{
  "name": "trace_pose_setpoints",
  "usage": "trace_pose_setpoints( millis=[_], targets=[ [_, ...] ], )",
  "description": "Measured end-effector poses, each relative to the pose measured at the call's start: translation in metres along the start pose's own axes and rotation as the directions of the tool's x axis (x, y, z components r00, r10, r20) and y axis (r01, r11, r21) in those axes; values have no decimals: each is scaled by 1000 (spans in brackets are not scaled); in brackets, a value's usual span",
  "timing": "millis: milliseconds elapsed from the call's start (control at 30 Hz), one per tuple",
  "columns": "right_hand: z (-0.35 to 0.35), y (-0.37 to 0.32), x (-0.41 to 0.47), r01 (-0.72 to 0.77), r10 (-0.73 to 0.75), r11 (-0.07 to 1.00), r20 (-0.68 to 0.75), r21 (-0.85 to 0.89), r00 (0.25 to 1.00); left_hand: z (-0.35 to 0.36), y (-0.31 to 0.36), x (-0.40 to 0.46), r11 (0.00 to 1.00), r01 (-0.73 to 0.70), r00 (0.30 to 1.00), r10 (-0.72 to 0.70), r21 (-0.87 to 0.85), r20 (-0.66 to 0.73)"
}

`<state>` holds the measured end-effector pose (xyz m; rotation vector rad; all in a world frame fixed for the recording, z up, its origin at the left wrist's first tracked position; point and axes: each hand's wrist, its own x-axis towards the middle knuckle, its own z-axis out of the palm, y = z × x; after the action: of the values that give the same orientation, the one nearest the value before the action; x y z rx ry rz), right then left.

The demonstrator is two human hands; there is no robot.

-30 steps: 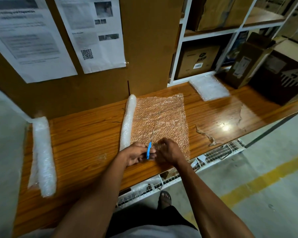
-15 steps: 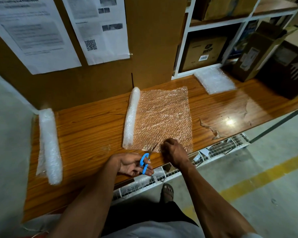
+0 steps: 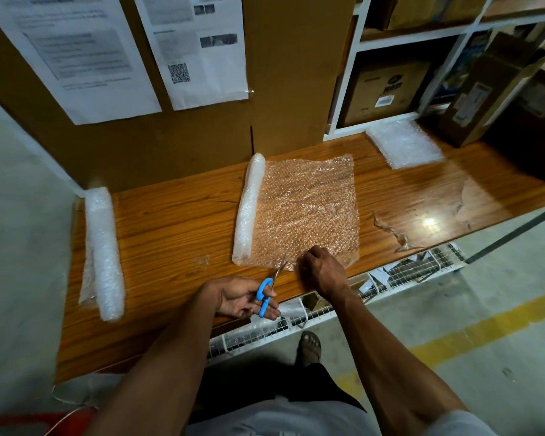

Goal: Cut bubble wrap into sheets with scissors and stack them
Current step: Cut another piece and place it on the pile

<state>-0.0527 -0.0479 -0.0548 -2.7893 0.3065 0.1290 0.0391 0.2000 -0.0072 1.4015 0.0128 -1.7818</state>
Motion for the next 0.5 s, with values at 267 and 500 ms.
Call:
trace_pose_setpoints(
  millis=[267,500],
  targets=[
    [-3,-2,4,39,-23,987,101,-154,995,5,-4,-3,993,104,994,-106,54,35],
    [-4,4,12,23,-6,990,124,-136,992,13,3,9,994,66,994,-58,84,-95]
  ],
)
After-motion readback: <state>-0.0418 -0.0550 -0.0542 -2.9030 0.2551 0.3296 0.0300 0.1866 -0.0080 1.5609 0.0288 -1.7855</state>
